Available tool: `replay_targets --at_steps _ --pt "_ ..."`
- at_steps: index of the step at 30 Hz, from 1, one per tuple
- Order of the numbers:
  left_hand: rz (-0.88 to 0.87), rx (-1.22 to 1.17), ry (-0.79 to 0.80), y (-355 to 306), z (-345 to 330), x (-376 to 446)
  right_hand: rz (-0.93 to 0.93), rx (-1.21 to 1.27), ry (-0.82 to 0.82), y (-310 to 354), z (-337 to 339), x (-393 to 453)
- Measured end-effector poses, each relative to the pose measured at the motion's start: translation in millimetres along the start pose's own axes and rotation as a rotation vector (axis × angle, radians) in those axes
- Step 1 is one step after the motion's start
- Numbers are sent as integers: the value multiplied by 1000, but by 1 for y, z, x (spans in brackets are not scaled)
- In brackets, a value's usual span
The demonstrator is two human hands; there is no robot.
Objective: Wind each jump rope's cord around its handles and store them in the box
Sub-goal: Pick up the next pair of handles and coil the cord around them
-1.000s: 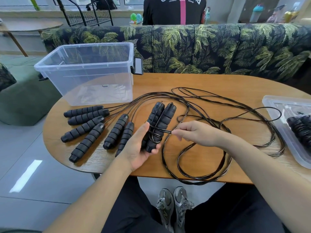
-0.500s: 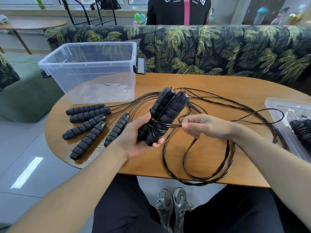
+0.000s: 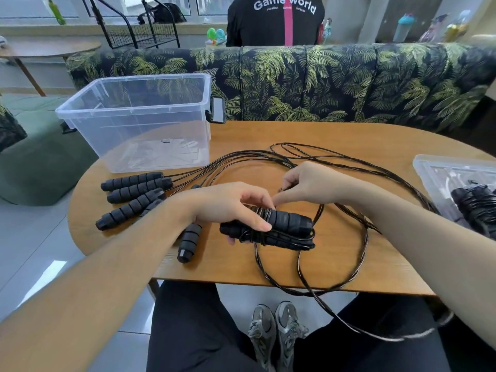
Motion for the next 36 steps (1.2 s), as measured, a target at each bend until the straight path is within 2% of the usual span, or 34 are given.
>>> replay_targets --at_steps 3,9,11,14,17,21,24,28,32,36 --pt "-15 144 -78 -6 -1 -4 -31 -1 -24 5 6 -1" --pt "-34 241 -274 -1 4 -4 -62 -6 -36 19 8 -20" --pt "-53 245 -301 0 3 -4 -64 -23 -48 26 10 -27" --pt "-20 187 -395 12 9 -5 -107 76 -56 25 12 -35" --pt "42 -11 -475 28 11 -7 -60 90 -54 26 3 -40" --pt "97 -384 -484 35 1 -5 67 37 -75 33 -15 -45" --pt "70 -668 -462 34 -3 -8 106 61 -69 33 -21 -49" --pt "-3 -909 -459 31 -11 -15 148 121 1 31 -24 -56" --pt "-71 -1048 -405 28 -22 -16 136 142 -14 24 -19 -56" --pt "-160 -1045 -328 25 -29 -14 181 196 42 23 -20 -57"
Point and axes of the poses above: each hand's wrist, its own x-axis towards the middle knuckle, its own z-axis out of the back of the hand, y = z × x, the point moved 7 cm from there along x, towards the middle knuckle, and after that the axes turned 6 degrees about -y, right-handed, at the moved point
